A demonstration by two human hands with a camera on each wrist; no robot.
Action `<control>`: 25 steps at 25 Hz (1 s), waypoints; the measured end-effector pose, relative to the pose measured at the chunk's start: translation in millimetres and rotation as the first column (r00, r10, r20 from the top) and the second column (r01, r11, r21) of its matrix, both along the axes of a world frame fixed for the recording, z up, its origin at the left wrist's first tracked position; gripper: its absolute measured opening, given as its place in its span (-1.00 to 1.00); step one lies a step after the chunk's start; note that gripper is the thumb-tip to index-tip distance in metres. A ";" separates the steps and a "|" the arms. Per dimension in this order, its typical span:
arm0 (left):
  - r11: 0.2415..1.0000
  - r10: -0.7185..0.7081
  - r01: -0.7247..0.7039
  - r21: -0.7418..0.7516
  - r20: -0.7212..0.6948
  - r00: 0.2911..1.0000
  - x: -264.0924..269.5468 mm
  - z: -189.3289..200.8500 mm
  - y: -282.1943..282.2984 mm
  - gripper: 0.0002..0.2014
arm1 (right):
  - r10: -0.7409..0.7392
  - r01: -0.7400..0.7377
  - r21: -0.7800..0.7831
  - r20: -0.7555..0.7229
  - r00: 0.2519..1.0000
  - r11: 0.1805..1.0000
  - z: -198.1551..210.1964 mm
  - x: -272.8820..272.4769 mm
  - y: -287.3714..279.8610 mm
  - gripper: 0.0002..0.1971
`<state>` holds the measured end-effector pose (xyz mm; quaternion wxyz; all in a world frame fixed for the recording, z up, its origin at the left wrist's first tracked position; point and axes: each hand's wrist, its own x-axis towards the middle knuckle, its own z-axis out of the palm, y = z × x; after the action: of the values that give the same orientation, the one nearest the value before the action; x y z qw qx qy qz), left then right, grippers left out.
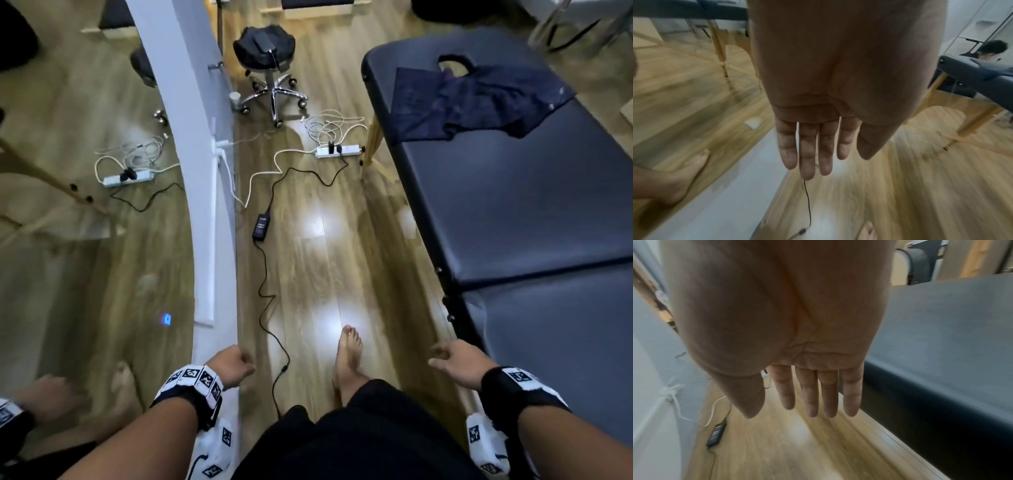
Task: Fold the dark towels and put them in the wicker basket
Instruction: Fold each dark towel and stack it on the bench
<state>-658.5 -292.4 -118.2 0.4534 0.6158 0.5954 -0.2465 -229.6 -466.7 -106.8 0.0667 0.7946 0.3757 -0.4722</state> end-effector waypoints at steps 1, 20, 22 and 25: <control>0.999 0.036 -0.035 0.016 -0.018 0.999 4.0 2.8 23.4 -0.85 | 0.045 -0.045 0.024 0.006 0.999 0.999 -2.9 6.6 29.5 -0.49; 0.993 -0.104 0.102 0.051 0.034 0.994 151.2 10.4 438.8 -0.91 | 0.008 -0.008 -0.013 -0.013 1.000 1.000 17.4 113.3 418.6 -0.64; 0.976 -0.205 0.201 0.084 0.050 0.977 182.7 10.7 483.8 -0.90 | -0.038 0.036 0.057 0.023 0.999 0.998 34.8 123.9 452.4 -0.64; 0.928 -0.367 0.362 0.089 0.042 0.929 249.7 13.7 543.7 -0.83 | -0.177 0.150 0.193 0.129 0.976 0.970 60.6 150.9 492.0 -0.66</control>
<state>-408.8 251.2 -104.5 0.3916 0.7402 0.4666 -0.2846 -78.7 25.3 -46.2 -0.0184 0.8579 0.3447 -0.3806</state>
